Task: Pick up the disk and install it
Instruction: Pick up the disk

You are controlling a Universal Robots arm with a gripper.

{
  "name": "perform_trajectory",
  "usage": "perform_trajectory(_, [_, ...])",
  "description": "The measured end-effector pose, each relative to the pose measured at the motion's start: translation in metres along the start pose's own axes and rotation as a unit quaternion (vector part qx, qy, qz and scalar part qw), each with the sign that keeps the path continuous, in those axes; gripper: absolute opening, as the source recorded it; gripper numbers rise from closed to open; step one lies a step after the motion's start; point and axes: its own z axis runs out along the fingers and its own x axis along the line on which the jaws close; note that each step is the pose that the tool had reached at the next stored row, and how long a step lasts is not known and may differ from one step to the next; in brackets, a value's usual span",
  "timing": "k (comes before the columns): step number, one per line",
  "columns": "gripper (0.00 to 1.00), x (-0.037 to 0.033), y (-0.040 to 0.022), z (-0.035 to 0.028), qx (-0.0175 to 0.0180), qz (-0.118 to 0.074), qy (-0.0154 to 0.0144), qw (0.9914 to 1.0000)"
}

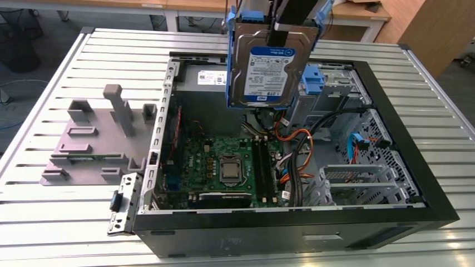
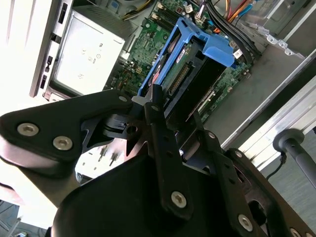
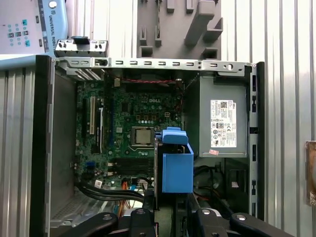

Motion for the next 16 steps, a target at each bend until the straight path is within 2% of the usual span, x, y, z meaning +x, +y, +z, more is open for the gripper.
perform_trajectory(8, [0.35, 0.0076, 0.0, -0.0001, 0.0, 0.0, 0.0001, 1.0])
perform_trajectory(16, [0.35, 0.0085, 0.0, -0.0001, 0.0, 0.0, 0.0, 1.0])
